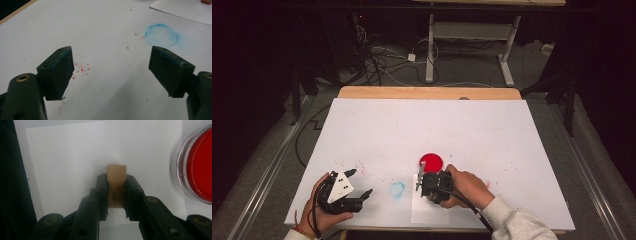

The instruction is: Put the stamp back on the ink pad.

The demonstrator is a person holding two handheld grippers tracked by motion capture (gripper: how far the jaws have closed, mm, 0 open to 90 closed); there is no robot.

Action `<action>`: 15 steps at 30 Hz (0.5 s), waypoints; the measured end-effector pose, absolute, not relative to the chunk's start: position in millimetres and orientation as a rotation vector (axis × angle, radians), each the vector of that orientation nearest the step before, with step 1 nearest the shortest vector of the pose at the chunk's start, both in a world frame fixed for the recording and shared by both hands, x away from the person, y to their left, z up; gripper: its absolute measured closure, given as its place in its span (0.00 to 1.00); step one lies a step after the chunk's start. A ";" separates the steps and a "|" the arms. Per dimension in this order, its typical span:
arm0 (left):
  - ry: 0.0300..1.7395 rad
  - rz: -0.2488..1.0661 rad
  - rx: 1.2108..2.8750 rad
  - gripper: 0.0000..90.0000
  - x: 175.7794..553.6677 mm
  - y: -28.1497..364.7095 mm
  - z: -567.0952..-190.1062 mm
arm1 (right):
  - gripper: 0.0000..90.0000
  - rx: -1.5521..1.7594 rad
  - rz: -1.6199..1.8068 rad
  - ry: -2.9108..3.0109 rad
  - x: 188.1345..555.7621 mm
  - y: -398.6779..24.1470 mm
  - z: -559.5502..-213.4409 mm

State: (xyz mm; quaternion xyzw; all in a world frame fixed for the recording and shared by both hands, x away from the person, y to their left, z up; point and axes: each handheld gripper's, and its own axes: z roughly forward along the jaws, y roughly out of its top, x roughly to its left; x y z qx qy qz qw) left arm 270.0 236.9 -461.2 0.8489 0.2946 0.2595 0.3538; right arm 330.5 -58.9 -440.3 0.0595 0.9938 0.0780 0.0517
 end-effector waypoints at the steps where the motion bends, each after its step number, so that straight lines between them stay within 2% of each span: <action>1: 0.763 0.671 2.193 0.22 269.8 237.3 -461.0 | 0.84 0.183 0.257 3.019 329.8 -60.4 -440.0; 6: 0.765 0.686 2.186 0.22 270.4 241.0 -461.3 | 0.84 0.224 0.448 2.990 329.0 -72.6 -428.6; 15: 0.761 0.693 2.180 0.22 268.0 241.9 -459.8 | 0.84 0.249 0.544 2.930 326.0 -87.9 -410.8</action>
